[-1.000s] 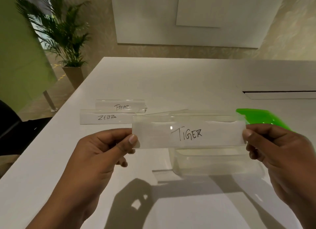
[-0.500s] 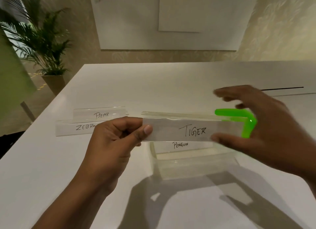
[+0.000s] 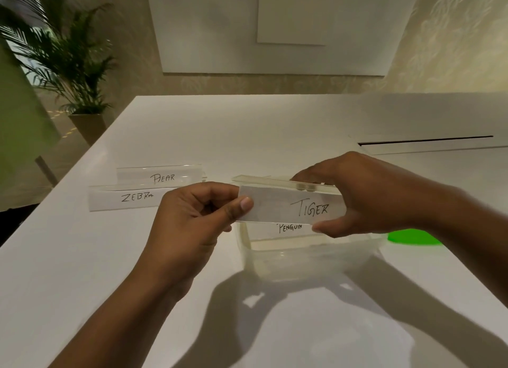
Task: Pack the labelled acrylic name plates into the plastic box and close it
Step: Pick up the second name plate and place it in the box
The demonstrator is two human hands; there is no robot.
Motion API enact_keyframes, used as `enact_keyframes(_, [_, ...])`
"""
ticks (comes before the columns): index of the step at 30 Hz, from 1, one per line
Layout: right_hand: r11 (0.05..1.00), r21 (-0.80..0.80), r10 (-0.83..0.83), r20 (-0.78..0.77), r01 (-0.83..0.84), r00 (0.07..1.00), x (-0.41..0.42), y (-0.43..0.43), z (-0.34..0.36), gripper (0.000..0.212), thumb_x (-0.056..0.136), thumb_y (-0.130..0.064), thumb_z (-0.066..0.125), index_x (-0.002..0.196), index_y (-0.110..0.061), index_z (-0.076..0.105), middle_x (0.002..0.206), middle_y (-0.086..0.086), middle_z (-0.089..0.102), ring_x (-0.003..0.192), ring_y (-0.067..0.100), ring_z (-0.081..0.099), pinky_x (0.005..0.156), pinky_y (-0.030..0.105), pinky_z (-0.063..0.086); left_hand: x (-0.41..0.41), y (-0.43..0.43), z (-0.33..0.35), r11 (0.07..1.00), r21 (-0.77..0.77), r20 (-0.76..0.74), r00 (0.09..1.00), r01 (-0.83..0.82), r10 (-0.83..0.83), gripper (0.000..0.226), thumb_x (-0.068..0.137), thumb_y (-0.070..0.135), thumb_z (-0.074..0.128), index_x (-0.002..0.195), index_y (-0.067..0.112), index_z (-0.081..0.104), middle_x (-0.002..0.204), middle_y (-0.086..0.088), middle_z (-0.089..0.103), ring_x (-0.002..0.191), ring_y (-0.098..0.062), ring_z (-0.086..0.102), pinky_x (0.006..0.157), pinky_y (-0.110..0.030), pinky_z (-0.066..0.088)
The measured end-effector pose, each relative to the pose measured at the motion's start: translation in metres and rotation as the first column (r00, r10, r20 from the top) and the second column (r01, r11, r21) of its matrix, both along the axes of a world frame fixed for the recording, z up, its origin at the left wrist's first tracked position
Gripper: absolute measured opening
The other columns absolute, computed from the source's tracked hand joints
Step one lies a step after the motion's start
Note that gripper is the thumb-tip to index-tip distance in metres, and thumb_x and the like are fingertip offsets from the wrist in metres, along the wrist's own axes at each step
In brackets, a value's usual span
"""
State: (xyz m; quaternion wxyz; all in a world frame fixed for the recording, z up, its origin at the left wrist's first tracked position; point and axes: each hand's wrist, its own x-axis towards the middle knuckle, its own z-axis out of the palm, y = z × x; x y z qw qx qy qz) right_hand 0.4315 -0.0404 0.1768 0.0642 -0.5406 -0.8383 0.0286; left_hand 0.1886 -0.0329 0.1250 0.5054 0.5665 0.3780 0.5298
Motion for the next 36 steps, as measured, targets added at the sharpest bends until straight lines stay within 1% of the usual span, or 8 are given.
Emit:
enact_keyframes(4, [1.000,-0.002,0.000,-0.006,0.000,1.000,0.001,0.011,-0.004,0.062,0.063,-0.052,0.070,0.122,-0.042,0.057,0.100,-0.021,0.069,0.088,0.004,0.062,0.075,0.031,0.053,-0.004,0.007,-0.006,0.998,0.000,-0.033,0.997,-0.068,0.068,0.030,0.056,0.028,0.081,0.081,0.014,0.074,0.064,0.002,0.068,0.058,-0.007,0.057,0.055,-0.017,0.047])
enact_keyframes(8, [1.000,-0.006,-0.005,0.049,0.005,0.999,0.003,0.020,-0.008,0.061,0.062,-0.052,0.069,0.121,-0.041,0.059,0.098,-0.018,0.070,0.085,0.008,0.063,0.073,0.033,0.053,-0.007,0.013,-0.009,0.964,0.196,-0.299,0.926,-0.178,0.231,0.040,0.064,0.030,0.087,0.099,0.032,0.068,0.087,0.010,0.069,0.075,-0.004,0.064,0.061,-0.018,0.052])
enact_keyframes(11, [1.000,-0.011,-0.017,0.107,0.019,0.994,0.004,0.025,-0.013,0.060,0.063,-0.051,0.071,0.121,-0.041,0.059,0.095,-0.018,0.070,0.082,0.006,0.061,0.070,0.030,0.053,-0.005,0.021,-0.008,0.942,0.330,-0.475,0.850,-0.067,0.227,0.038,0.070,0.031,0.083,0.104,0.036,0.067,0.099,0.017,0.065,0.090,0.000,0.061,0.067,-0.011,0.047])
enact_keyframes(16, [0.997,-0.054,-0.049,0.170,0.059,0.984,0.012,0.034,-0.022,0.060,0.061,-0.053,0.071,0.119,-0.041,0.059,0.092,-0.017,0.070,0.080,0.007,0.061,0.069,0.030,0.054,0.005,0.041,-0.009,0.951,0.300,-0.640,0.755,0.070,0.146,0.030,0.072,0.029,0.083,0.100,0.031,0.072,0.096,0.016,0.064,0.089,0.003,0.059,0.071,-0.011,0.047])
enact_keyframes(20, [0.992,-0.093,-0.062,0.224,0.084,0.973,0.017,0.040,-0.030,0.059,0.059,-0.051,0.069,0.117,-0.042,0.060,0.088,-0.015,0.068,0.076,0.007,0.060,0.065,0.029,0.052,0.015,0.053,-0.008,0.951,0.261,-0.837,0.528,0.163,0.139,0.031,0.072,0.039,0.080,0.101,0.036,0.069,0.098,0.018,0.065,0.092,-0.004,0.059,0.080,-0.033,0.052])
enact_keyframes(28, [0.982,-0.166,-0.040,0.282,0.090,0.959,0.013,0.047,-0.047,0.053,0.060,-0.047,0.076,0.110,-0.036,0.063,0.087,-0.013,0.064,0.076,0.011,0.057,0.060,0.027,0.045,0.041,0.068,-0.005,0.921,0.199,-0.975,0.163,0.335,0.151,0.036,0.072,0.039,0.079,0.106,0.033,0.068,0.103,0.014,0.067,0.093,-0.014,0.059,0.070,-0.028,0.042])
enact_keyframes(33, [0.976,-0.209,0.007,0.307,0.060,0.952,0.011,0.053,-0.063,0.053,0.063,-0.051,0.077,0.110,-0.034,0.060,0.088,-0.013,0.055,0.089,0.016,0.057,0.067,0.030,0.046,0.051,0.076,-0.010,0.907,0.080,-0.996,0.004,0.412,0.086,0.042,0.069,0.043,0.081,0.107,0.031,0.066,0.105,0.009,0.065,0.093,-0.018,0.061,0.069,-0.030,0.045])
enact_keyframes(36, [0.967,-0.250,0.034,0.301,0.044,0.953,0.009,0.053,-0.069,0.047,0.068,-0.049,0.076,0.109,-0.033,0.060,0.079,-0.017,0.046,0.083,0.015,0.051,0.056,0.022,0.035,0.056,0.078,-0.009,0.891,0.041,-0.993,-0.077,0.451,0.085,0.039,0.066,0.044,0.082,0.100,0.028,0.069,0.097,0.006,0.065,0.088,-0.020,0.061,0.062,-0.027,0.042])
